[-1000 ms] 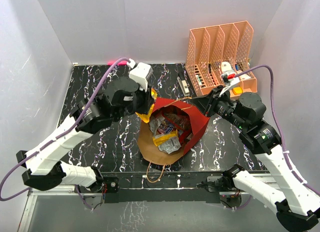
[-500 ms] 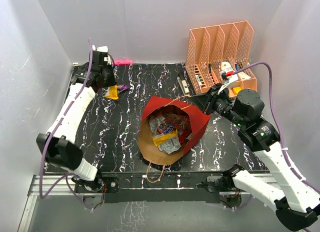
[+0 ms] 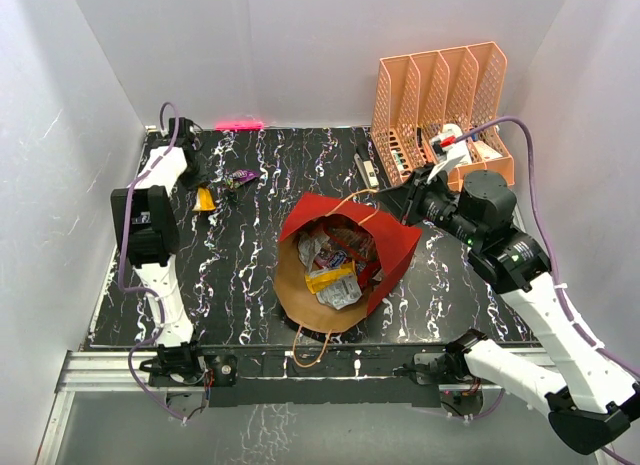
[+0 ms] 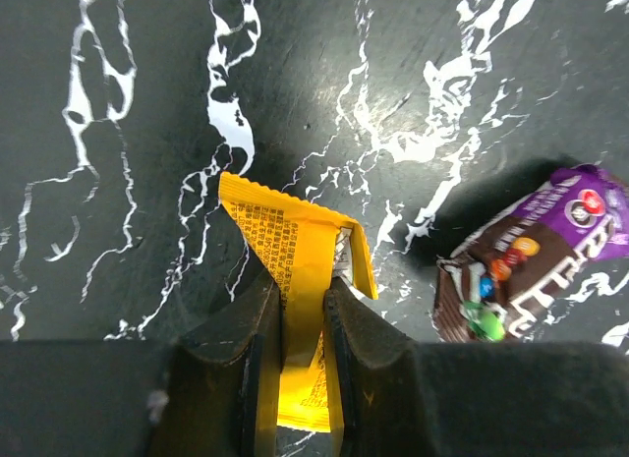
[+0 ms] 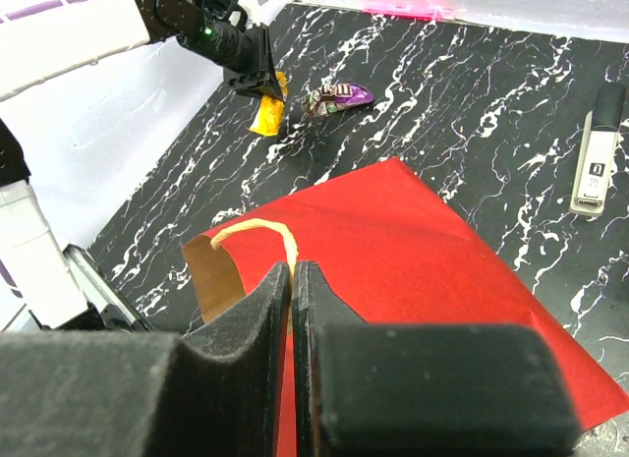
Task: Take the snacks out of the paper bag
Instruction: Place the snack at the center of the board, then take out the snack from the paper bag.
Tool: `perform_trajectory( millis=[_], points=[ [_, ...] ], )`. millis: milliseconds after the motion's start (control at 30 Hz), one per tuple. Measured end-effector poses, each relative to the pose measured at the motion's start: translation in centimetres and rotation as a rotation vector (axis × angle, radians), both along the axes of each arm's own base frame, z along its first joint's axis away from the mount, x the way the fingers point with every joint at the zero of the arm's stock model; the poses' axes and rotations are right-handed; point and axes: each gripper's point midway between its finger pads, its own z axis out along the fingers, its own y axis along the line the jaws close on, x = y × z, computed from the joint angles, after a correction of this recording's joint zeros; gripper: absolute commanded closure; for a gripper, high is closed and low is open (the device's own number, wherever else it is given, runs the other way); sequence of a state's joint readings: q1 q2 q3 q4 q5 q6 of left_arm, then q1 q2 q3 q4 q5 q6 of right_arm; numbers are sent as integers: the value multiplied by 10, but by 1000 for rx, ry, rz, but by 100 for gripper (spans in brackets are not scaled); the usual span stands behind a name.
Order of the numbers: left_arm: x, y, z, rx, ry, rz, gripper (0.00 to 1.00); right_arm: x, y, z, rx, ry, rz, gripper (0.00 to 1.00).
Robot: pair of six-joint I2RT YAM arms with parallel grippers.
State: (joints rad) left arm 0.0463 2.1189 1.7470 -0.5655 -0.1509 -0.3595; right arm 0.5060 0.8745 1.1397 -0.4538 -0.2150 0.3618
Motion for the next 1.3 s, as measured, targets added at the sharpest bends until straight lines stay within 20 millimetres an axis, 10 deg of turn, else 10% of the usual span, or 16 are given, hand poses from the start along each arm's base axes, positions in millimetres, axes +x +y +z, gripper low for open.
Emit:
perform_trajectory(
  millis=[233, 533, 733, 1067, 1300],
  points=[
    [-2, -6, -28, -69, 22, -21, 98, 6, 3, -7, -10, 24, 0, 93],
    [0, -18, -32, -125, 3, -60, 26, 8, 6, -10, -15, 35, 11, 93],
    [-18, -27, -24, -168, -3, -69, 2, 4, 8, -7, -7, 28, 27, 93],
    [-35, -79, 97, -197, -254, -212, 2, -2, 13, -3, 11, 23, 66, 93],
    [-118, -172, 204, -565, -519, -526, 2, -5, 15, -2, 17, 24, 89, 93]
  ],
)
